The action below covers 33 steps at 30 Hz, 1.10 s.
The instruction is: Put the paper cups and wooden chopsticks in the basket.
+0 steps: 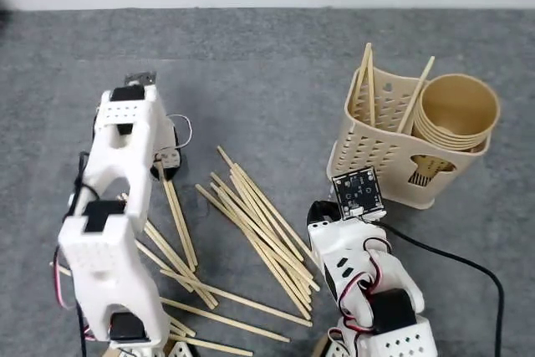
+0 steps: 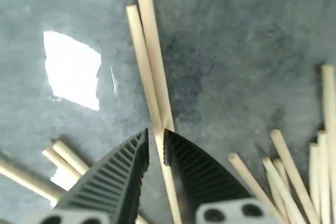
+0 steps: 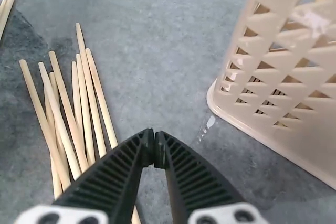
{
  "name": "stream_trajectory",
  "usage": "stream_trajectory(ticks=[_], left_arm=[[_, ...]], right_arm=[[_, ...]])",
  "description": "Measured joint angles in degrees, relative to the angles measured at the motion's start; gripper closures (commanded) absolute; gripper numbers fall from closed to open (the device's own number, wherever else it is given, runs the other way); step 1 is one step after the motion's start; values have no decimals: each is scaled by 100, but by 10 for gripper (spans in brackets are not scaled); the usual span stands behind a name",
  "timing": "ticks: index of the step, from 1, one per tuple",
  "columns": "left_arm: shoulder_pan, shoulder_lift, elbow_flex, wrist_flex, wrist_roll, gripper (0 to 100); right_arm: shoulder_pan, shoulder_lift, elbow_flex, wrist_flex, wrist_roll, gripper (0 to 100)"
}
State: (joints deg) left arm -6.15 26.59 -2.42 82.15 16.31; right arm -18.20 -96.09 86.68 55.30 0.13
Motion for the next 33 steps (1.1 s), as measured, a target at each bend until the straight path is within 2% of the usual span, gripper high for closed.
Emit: stream_trajectory(ticks=[6,10,15,21,27,33], left_arm=[[-9,-1187,1451,-993,0,941],[-18,-1257,2057,-1644,0,941],[-18,-1099,2163,-2066,9,941],[-9,-1081,2171,-1943,0,937],[211,-1512,2171,-1486,-18,817],[211,-1653,2171,-1442,-18,809]], right_arm=[[0,0,0,0,0,984],[0,0,0,0,0,984],[0,0,0,0,0,984],[0,0,0,0,0,983],[0,0,0,0,0,983],[0,0,0,0,0,983]])
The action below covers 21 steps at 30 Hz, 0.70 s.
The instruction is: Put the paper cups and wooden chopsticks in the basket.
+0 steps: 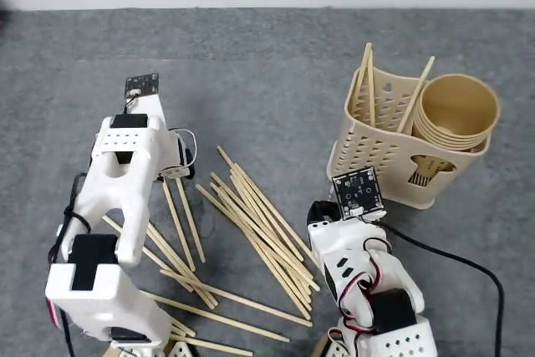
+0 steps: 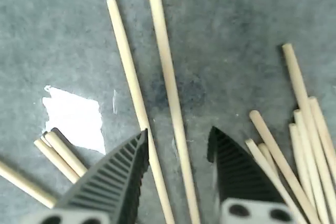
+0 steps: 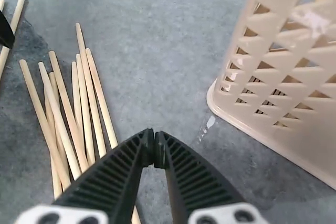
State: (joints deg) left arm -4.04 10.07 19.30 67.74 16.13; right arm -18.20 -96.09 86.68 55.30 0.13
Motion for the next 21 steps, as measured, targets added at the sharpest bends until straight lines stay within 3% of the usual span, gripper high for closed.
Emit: stream_trajectory(ticks=[11,13,17,21], left_arm=[[-167,730,-18,-158,-26,810],[-167,738,-18,-167,-26,840],[-132,738,-44,-202,-26,995],[-9,791,-141,-246,18,989]], right_arm=[[0,0,0,0,0,983],[0,0,0,0,0,983],[0,0,0,0,0,983],[0,0,0,0,0,983]])
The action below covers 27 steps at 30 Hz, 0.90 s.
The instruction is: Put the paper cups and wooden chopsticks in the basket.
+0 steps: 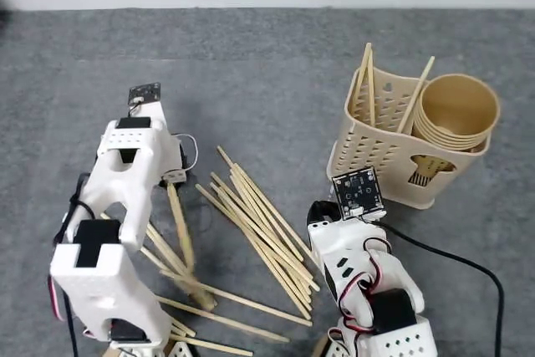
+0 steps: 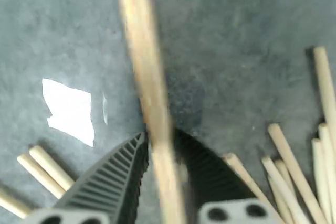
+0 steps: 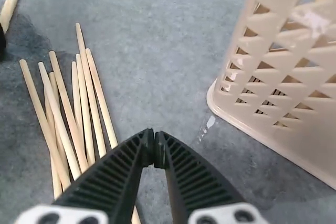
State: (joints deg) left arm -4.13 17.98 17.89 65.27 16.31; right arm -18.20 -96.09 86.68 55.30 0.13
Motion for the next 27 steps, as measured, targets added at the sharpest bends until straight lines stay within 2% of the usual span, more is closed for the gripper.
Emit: stream_trajectory(ticks=[11,14,21,27], left_arm=[[422,18,-220,9,9,989],[501,-26,-255,9,246,989],[457,-888,-264,422,290,989],[475,-1371,-255,457,158,989]], right_arm=[[0,0,0,0,0,983],[0,0,0,0,0,983],[0,0,0,0,0,983],[0,0,0,0,0,985]])
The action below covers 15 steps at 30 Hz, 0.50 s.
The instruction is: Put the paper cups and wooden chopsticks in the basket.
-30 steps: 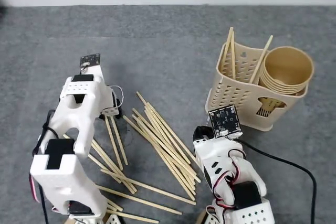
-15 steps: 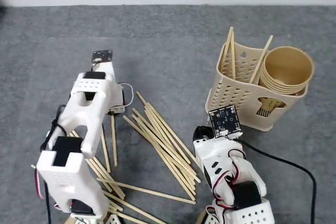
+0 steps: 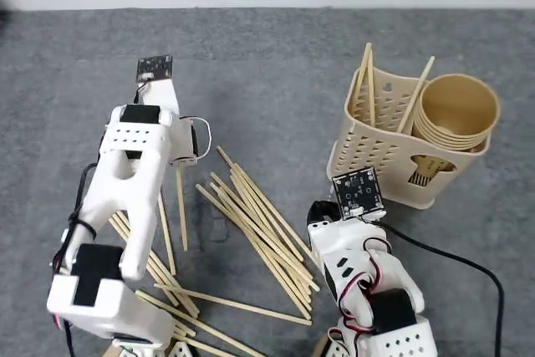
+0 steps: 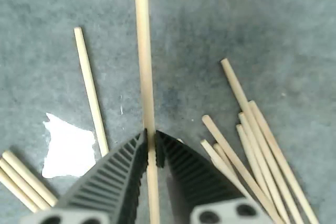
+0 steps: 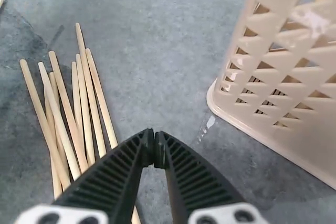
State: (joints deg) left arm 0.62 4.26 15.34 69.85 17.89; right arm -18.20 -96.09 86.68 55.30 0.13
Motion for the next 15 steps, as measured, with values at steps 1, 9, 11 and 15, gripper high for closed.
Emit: stream_trajectory(ticks=[1,9,11,15], left_arm=[[9,-123,0,9,0,989],[818,-1609,-879,0,-35,989],[1108,-1890,-1169,-246,-35,989],[1538,-2119,-1530,-1090,-35,989]], right_arm=[[0,0,0,0,0,986],[0,0,0,44,0,987],[0,0,0,132,0,987],[9,0,0,334,0,988]])
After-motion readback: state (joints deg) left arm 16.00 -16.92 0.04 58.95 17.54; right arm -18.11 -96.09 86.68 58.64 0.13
